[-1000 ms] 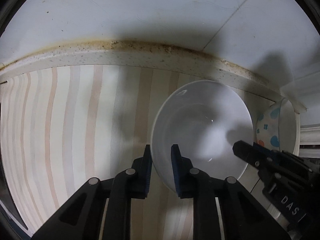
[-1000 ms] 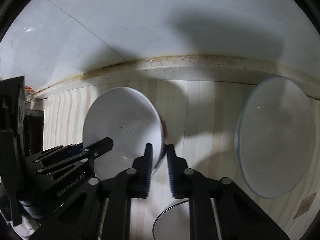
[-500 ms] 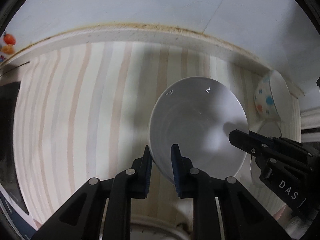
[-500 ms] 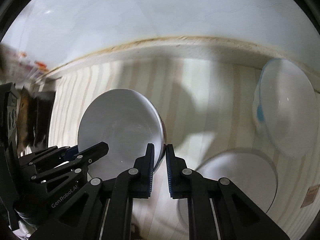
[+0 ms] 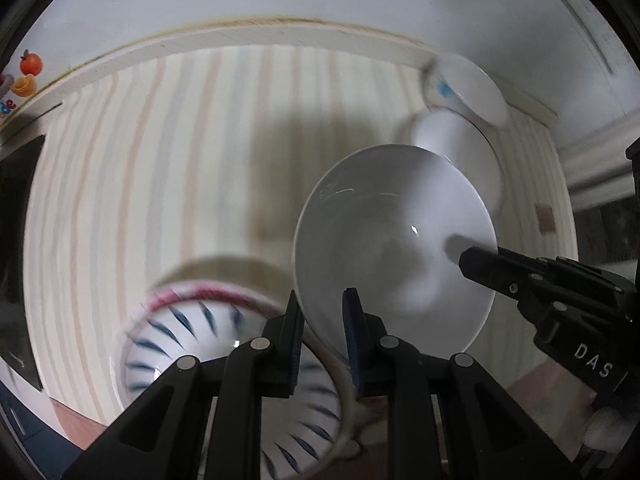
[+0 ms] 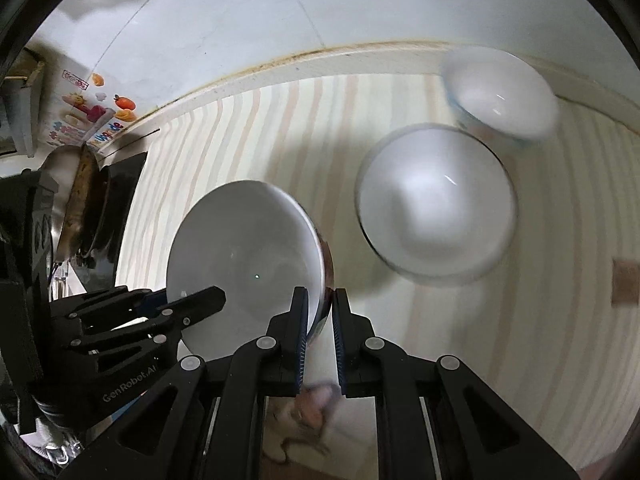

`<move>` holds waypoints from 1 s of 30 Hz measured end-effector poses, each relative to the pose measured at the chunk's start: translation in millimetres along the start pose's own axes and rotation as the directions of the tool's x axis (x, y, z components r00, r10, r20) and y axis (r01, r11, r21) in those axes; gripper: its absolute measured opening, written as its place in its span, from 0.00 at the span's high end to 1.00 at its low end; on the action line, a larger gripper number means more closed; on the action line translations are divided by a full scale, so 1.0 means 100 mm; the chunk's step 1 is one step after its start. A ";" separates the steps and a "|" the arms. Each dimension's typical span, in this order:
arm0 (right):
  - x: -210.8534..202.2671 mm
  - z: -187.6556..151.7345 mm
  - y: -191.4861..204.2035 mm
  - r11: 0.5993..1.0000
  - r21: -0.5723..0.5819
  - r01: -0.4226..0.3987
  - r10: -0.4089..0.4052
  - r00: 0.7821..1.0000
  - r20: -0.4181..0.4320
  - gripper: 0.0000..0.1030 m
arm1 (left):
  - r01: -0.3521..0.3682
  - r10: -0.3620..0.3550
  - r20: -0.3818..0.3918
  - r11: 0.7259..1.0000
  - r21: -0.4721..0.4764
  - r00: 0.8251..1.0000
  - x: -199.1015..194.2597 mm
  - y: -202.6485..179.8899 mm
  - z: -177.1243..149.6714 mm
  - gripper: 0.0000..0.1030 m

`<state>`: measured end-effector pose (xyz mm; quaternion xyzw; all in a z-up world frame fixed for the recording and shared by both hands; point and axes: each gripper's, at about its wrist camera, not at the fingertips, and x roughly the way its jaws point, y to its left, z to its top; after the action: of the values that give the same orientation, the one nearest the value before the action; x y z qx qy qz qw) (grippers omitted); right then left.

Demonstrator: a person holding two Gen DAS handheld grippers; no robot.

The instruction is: Organize plates and bowls

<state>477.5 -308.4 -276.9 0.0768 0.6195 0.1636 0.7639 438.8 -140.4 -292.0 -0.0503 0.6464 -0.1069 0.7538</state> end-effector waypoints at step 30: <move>-0.12 -1.17 -1.14 0.977 0.212 0.021 -0.008 0.998 -0.060 0.87 | -0.011 0.047 -0.165 0.977 0.211 0.985 0.77 -0.94 -0.53 0.83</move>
<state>379.5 -429.3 -328.2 0.1488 0.6564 0.0929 0.7338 388.2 -246.1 -354.7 0.0481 0.6940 -0.1672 0.6987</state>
